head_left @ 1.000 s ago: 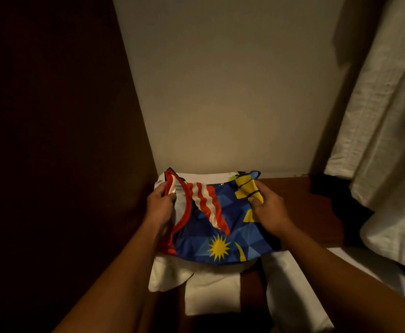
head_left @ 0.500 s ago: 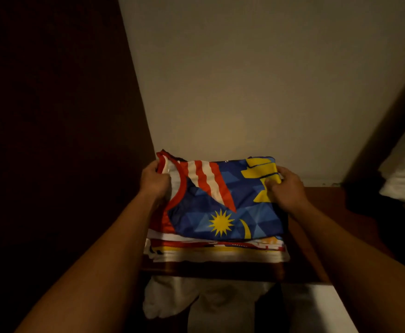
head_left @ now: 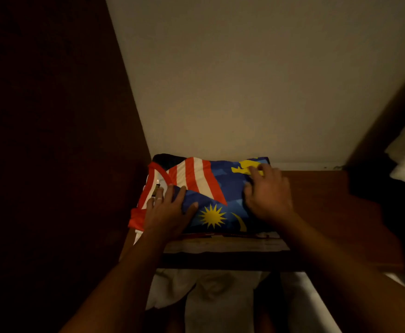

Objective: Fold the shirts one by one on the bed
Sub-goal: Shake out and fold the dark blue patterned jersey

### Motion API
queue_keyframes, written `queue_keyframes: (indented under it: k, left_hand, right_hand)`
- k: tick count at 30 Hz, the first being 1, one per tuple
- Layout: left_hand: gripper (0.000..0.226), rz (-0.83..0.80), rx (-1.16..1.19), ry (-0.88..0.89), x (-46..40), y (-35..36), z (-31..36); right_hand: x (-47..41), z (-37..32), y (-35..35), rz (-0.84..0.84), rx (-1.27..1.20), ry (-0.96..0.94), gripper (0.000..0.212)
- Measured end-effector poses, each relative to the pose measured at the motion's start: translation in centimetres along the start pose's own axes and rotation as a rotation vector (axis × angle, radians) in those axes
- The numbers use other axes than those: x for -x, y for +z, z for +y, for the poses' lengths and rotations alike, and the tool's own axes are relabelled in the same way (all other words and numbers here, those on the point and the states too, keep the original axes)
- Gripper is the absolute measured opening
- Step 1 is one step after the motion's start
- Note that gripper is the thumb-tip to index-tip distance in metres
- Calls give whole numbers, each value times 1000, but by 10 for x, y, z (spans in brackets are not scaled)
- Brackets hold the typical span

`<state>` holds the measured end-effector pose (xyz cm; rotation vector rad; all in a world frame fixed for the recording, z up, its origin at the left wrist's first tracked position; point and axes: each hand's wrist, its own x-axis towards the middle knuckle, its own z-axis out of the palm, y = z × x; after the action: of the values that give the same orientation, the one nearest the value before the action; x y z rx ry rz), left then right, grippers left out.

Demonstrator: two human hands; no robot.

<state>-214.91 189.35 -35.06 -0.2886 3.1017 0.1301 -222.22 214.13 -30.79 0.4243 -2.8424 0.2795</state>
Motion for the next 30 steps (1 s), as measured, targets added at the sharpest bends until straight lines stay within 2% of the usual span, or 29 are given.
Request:
queue_keyframes:
  k: [2,5,11,15,18,23,27,30]
  left_hand:
    - [95,-5,-8,1,0,0,-2]
    - [102,1,12,-26,0,2,-1]
    - [88,-44,-64,-73,-6,2,7]
    - [86,-86,-83,-143,-3,-11,15]
    - [77,-11,-82,-156,11,-27,29]
    - [62,-51,17,-54,35,-55,49]
    - [28,-92,236,49,66,-71,60]
    - [35,-94,269,76,88,-81,71]
  right_hand:
    - [1,-4,12,-157,30,-94,64]
    - [7,12,26,-365,53,-58,70]
    - [6,28,17,-435,9,-27,81]
    - [9,37,4,-452,37,-29,77]
    - [21,42,-18,-438,53,-47,69]
    - [39,44,-55,-383,18,-55,61]
    - [66,41,-83,-327,-9,-80,56]
    - [87,37,-96,-298,-13,-120,52]
